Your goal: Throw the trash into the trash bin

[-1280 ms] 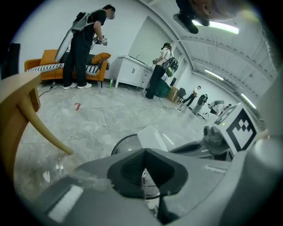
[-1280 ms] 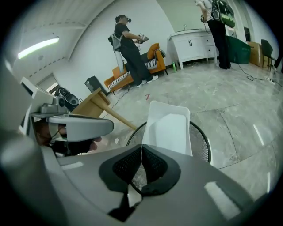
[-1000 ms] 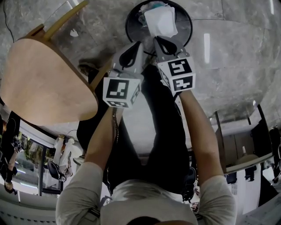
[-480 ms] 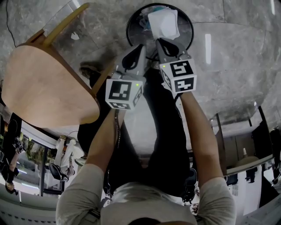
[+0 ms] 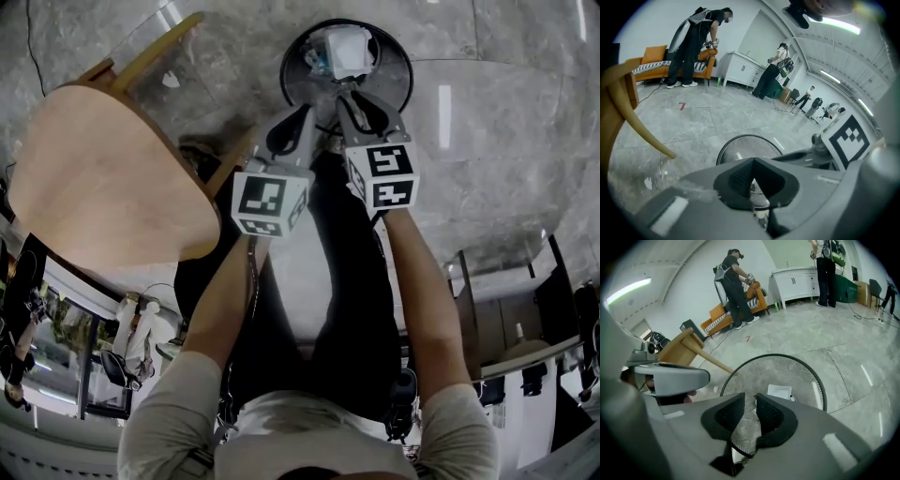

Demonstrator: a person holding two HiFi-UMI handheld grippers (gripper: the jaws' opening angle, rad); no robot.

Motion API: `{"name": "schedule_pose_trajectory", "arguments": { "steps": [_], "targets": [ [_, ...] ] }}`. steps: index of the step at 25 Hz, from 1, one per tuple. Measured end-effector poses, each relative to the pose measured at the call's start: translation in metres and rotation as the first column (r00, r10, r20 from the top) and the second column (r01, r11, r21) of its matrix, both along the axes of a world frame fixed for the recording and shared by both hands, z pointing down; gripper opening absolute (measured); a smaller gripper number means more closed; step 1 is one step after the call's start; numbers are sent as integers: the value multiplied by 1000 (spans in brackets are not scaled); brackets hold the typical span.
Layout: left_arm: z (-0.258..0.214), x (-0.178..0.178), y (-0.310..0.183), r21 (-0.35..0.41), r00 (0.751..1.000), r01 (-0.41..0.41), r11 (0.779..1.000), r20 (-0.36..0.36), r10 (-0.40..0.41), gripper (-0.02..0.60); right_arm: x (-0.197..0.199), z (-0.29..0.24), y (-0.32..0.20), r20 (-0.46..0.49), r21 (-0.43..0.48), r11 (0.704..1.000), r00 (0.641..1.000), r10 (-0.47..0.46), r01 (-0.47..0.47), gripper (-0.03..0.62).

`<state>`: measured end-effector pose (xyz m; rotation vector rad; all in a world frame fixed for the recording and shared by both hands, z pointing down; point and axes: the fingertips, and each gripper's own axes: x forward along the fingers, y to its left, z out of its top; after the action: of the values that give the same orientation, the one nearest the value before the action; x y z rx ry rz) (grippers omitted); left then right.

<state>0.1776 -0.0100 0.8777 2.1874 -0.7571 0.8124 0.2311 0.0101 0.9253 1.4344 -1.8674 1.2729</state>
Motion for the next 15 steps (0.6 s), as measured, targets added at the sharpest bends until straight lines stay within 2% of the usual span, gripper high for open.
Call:
{"name": "schedule_pose_trajectory", "arguments": {
  "steps": [5,10,15],
  "targets": [
    [-58,7,-7,42,1000,-8,999,-11,8,18,11,-69,-6,-28,76,996,998,49,-46,9],
    [-137,15,-18,96,998,-41,995,-46,46,18,13,-169,-18,-60,197,979,995,74,-61,8],
    [-222,16,-14,135,994,-77,988,-69,87,18,14,-276,-24,-65,326,940,990,124,-96,8]
  ]
}}
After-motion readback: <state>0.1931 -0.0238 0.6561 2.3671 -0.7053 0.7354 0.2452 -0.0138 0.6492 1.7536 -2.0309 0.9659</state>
